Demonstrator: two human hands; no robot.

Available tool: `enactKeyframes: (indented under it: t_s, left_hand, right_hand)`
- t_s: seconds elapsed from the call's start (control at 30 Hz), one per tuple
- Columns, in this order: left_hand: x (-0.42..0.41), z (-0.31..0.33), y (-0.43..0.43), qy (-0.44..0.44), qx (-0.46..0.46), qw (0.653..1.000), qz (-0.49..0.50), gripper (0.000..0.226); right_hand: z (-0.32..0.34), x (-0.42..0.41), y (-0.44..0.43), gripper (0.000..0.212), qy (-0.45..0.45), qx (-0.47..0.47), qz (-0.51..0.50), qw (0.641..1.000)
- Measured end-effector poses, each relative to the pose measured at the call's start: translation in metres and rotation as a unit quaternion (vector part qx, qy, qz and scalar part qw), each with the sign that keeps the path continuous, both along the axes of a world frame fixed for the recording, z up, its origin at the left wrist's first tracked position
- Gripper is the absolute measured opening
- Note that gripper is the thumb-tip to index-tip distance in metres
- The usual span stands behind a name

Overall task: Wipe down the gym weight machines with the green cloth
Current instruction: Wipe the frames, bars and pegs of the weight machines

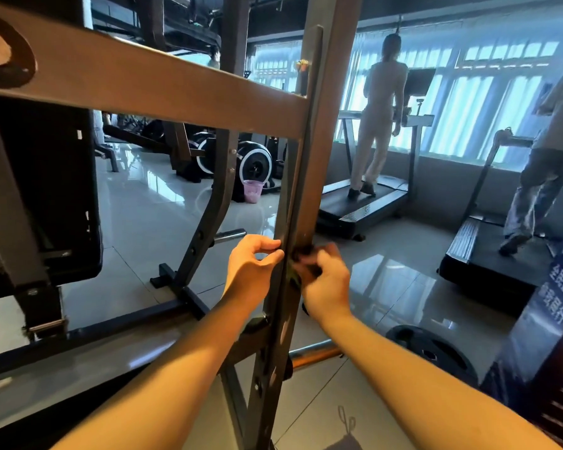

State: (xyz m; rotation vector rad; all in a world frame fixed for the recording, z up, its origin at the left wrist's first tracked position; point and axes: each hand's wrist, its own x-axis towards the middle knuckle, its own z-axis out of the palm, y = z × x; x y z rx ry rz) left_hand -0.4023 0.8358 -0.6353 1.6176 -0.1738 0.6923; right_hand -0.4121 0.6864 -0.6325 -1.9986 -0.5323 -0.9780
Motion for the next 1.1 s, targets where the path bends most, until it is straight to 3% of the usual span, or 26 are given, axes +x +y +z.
enactKeyframes:
  t_s: [0.1,0.23,0.37,0.57,0.7,0.83,0.97,1.1]
  left_hand:
    - [0.0,0.001,0.001,0.005,-0.004,1.0,-0.002,0.011]
    - [0.001,0.001,0.002,0.018,-0.004,1.0,0.01,0.011]
    - [0.001,-0.001,0.002,0.007,-0.015,1.0,0.001,0.01]
    - [-0.006,-0.011,-0.001,0.007,-0.001,1.0,0.007,0.014]
    - [-0.032,-0.021,-0.003,0.028,0.111,0.993,0.041,0.024]
    - [-0.062,-0.037,0.005,0.096,0.118,0.987,-0.046,0.025]
    - [-0.083,-0.053,0.013,0.148,0.106,0.963,-0.196,0.05]
    - [-0.096,-0.061,0.016,0.163,0.123,0.962,-0.183,0.052]
  right_hand:
    - [0.015,0.001,-0.001,0.025,0.014,-0.009,0.008,1.0]
    - [0.102,0.019,0.009,0.011,-0.109,0.056,-0.009,0.992]
    - [0.077,0.021,0.011,0.01,-0.111,0.089,0.007,0.99]
    - [-0.012,0.001,0.006,0.02,-0.008,0.075,-0.035,0.996]
    - [-0.047,-0.024,-0.003,0.011,0.188,0.07,0.034,0.979]
    - [-0.053,-0.044,-0.016,0.021,0.261,0.143,0.086,0.951]
    - [-0.056,-0.052,-0.016,0.017,0.352,0.192,0.131,0.907]
    - [-0.07,-0.06,-0.011,0.027,0.441,0.242,0.152,0.851]
